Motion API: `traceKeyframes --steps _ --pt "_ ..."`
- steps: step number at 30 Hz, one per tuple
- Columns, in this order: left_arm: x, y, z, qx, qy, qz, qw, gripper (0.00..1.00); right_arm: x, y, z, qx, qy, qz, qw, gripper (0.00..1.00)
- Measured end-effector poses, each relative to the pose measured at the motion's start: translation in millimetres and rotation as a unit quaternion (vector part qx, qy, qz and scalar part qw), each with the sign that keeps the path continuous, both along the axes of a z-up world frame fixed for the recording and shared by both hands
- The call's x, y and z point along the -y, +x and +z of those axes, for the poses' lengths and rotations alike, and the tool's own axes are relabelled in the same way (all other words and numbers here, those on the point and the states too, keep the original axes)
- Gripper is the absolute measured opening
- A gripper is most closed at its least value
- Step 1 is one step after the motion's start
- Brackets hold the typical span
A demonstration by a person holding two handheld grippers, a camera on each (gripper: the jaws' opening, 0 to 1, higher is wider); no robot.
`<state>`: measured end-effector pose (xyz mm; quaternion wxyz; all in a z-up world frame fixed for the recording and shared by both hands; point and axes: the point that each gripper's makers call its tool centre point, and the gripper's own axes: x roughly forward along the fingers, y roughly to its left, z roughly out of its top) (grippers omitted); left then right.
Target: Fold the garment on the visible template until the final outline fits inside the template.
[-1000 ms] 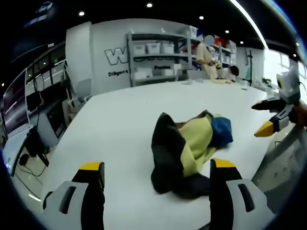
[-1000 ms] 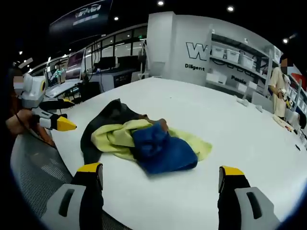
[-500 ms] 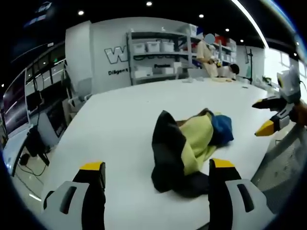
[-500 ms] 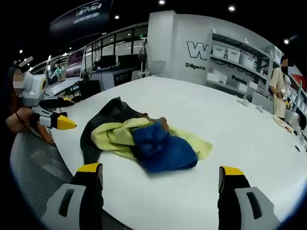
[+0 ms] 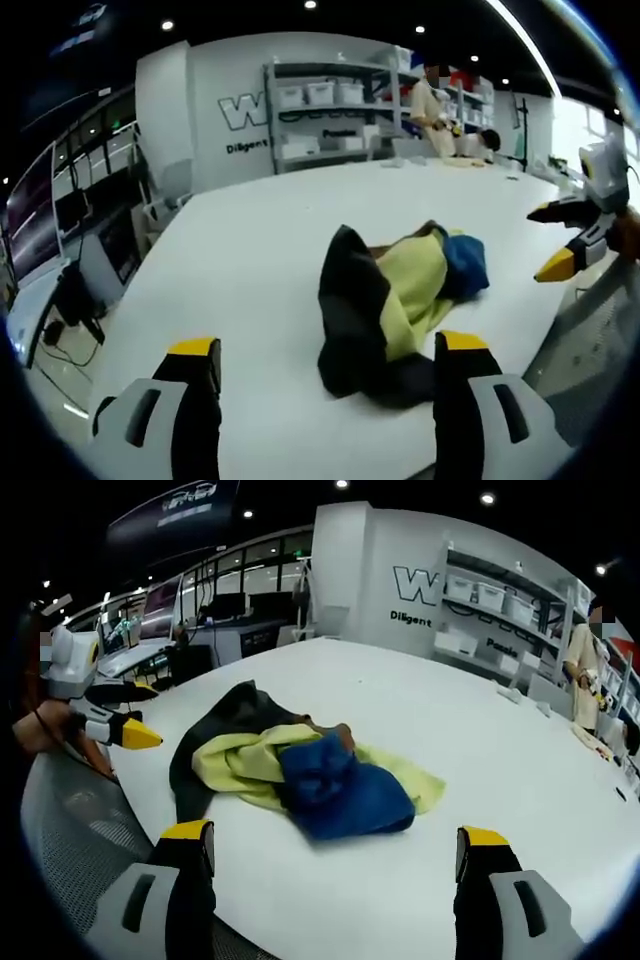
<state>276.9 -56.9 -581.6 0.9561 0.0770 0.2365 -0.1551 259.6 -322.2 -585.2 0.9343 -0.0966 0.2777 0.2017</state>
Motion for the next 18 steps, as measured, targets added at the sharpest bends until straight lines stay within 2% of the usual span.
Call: traceKeyframes --steps 18 --pt "-4.7 -1.8 -5.1 -0.018 -0.013 0.013 0.9997 0.81 -2.4 0.1 -1.7 -0.005 0.01 0.011 0.9999 0.99"
